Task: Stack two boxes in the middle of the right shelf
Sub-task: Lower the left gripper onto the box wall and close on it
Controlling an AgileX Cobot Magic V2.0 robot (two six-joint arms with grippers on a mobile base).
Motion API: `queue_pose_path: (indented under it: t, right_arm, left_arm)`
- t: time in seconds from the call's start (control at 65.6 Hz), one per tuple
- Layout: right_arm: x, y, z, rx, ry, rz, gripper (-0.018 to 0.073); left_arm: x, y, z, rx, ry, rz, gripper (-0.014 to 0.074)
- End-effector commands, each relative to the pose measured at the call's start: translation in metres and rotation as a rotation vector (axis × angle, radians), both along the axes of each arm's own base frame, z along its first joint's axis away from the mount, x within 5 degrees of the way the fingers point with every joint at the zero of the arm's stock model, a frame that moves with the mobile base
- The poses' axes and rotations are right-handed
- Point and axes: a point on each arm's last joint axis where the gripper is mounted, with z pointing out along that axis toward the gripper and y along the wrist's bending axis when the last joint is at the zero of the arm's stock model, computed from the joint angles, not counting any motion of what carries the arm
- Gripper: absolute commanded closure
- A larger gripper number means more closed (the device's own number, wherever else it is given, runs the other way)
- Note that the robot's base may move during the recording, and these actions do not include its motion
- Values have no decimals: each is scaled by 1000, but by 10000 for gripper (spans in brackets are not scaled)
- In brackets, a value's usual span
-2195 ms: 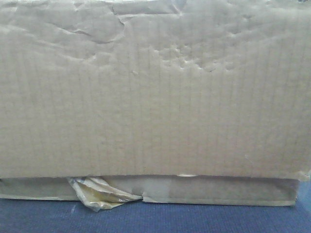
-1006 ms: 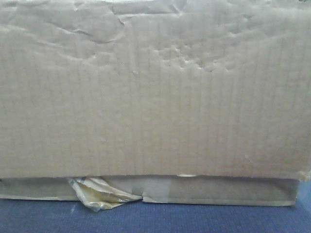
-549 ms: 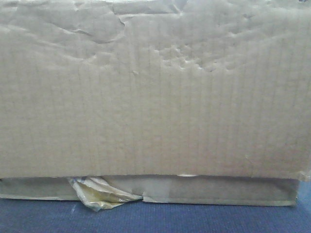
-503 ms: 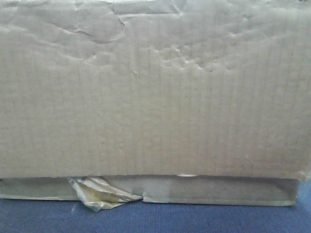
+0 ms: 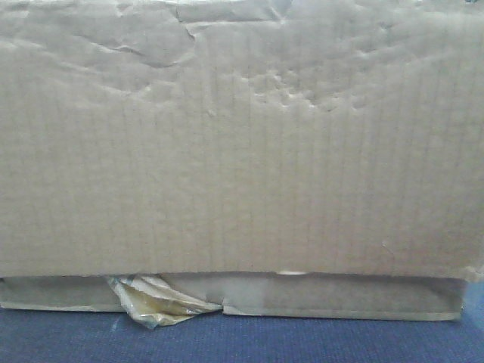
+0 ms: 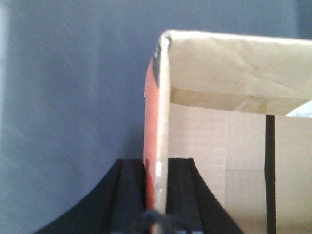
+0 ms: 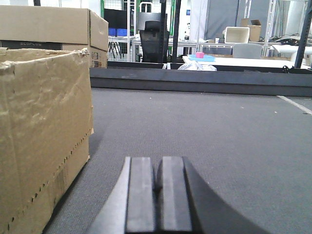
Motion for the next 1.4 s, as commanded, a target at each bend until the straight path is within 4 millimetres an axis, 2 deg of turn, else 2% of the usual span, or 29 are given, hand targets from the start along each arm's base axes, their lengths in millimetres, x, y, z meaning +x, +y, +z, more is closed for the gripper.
queue_pose_path:
  t: [0.0,0.152,0.259,0.335,0.442,0.594,0.716,0.823,0.884,1.052,1.174,1.25,1.387]
  right_arm:
    - [0,0,2,2,-20,-7,721]
    - [0,0,2,2,-20,-7,721]
    - [0,0,2,2,-20,-7,721]
    - [0,0,2,2,-20,-7,721]
    - [0,0,2,2,-20,-7,721]
    - [0,0,2,2,-20,-7,721]
    - [0,0,2,2,-20,-7,721]
    - [0,0,2,2,-20,-7,721]
    - [0,0,2,2,-20,-7,721]
    - [0,0,2,2,-20,-7,721]
    - [0,0,2,2,-20,-7,721]
    - [0,0,2,2,-20,-7,721]
    - [0,0,2,2,-20,-7,721]
  left_arm:
    - [-9,7,42,14,-140,84,707]
    - [-16,7,95,-6,-327,168,707]
    - [-22,-12,126,-66,-418,151,707]
    - [-27,-35,148,-110,-478,97,707]
    - [-31,-70,165,-200,-522,30,707]
    - [-33,-129,171,-304,-509,-112,707]
    - [-31,-172,164,-325,-465,-197,707]
    - [-27,-196,155,-287,-439,-182,707]
    - [-22,-207,145,-263,-416,-134,707]
    - [-21,-244,112,-224,-311,-147,707]
    - [-20,-260,80,-186,-223,-114,707]
    - [-17,-265,57,-174,-164,-101,707]
    - [-12,-269,28,-177,-124,-82,707]
